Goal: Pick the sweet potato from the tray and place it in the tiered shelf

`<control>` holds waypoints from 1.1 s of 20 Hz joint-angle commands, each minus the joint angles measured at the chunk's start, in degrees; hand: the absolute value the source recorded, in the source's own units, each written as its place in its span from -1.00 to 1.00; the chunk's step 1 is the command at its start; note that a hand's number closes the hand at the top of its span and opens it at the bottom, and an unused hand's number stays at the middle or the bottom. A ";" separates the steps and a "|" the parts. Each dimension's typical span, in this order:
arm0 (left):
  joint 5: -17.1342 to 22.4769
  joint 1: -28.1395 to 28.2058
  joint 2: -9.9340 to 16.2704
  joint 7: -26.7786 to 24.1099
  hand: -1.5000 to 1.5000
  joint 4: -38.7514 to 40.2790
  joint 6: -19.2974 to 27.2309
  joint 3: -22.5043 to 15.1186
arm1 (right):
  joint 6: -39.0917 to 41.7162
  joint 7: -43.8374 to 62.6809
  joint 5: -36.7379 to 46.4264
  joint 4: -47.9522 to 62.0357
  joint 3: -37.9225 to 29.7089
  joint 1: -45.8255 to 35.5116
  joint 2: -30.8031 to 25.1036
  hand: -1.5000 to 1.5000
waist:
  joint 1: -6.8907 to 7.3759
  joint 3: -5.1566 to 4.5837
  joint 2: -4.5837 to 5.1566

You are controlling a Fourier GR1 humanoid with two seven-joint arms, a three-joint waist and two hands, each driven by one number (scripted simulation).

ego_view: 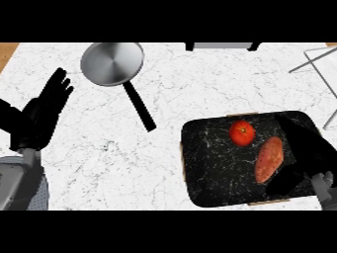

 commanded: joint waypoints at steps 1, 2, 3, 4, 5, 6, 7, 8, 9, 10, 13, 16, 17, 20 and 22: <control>-0.56 0.16 -0.67 -1.36 0.00 0.73 -1.02 1.21 | 0.59 5.30 4.28 3.79 1.72 -0.76 6.10 -1.00 | 0.15 0.00 0.07; -1.81 -1.14 -1.79 -1.36 0.00 1.82 0.60 1.06 | -0.49 3.91 5.49 3.11 1.04 1.67 5.59 -1.00 | -0.13 0.01 0.05; 1.51 0.42 1.89 0.95 0.00 -0.47 -3.55 3.55 | -0.31 3.24 6.68 7.41 0.92 -1.66 7.60 -1.00 | 0.38 0.01 0.06; -1.74 -2.52 -1.19 2.39 0.00 0.20 0.14 1.25 | 1.05 2.65 5.88 3.54 -0.08 2.43 6.27 -1.00 | -0.19 0.02 0.01; -1.47 -1.87 0.05 3.73 0.00 -1.20 -0.29 2.17 | -0.13 1.20 8.30 9.09 0.56 -0.69 9.42 -1.00 | 0.19 0.02 0.05; -0.55 3.34 -0.25 1.43 0.00 -4.48 -1.99 2.34 | 1.74 0.97 6.19 5.01 -2.26 2.86 6.40 -1.00 | 0.09 0.01 -0.05; -2.08 0.53 -1.53 3.79 0.00 -5.37 -0.25 0.63 | 2.89 0.21 6.16 10.50 -2.42 -1.48 9.16 -1.00 | 0.27 0.02 0.03; -4.53 -0.58 -2.93 1.42 0.00 -0.40 0.46 -0.19 | 2.84 -2.07 6.02 12.08 -4.01 -1.48 8.97 -1.00 | 0.04 0.02 0.09; -3.00 2.11 -2.25 1.69 0.00 -2.81 -0.14 1.55 | 1.25 -0.67 8.13 10.66 -2.71 1.37 9.77 -1.00 | 0.08 0.02 0.02; -4.60 -0.88 -4.00 -2.45 0.00 3.31 -0.60 1.49 | 3.76 -1.35 6.72 8.41 -4.75 1.64 8.93 -1.00 | -0.26 0.00 0.06; -4.15 -0.25 -4.25 -0.10 0.00 1.29 -1.81 2.00 | 2.30 -5.28 10.17 15.28 -4.91 0.28 13.43 -1.00 | 0.04 0.02 0.06; -3.58 1.55 -2.88 0.22 0.00 -1.21 -3.34 4.22 | 3.67 -9.58 10.33 15.29 -6.81 4.29 11.92 1.00 | 0.02 0.02 0.01; -5.52 -0.45 -4.37 0.16 0.00 0.44 -1.70 3.31 | 4.49 -2.28 11.80 10.04 -4.70 4.03 15.15 1.00 | -0.13 0.01 0.00; -4.43 1.22 -4.00 4.99 0.00 -5.22 -2.14 3.72 | 5.67 -9.86 13.09 15.83 -7.19 2.67 13.49 1.00 | 0.12 0.03 0.00; -5.17 0.16 -4.64 -0.21 0.00 1.20 -3.15 3.71 | 0.62 -16.11 19.07 18.09 -2.26 5.62 12.53 1.00 | -0.01 0.03 0.10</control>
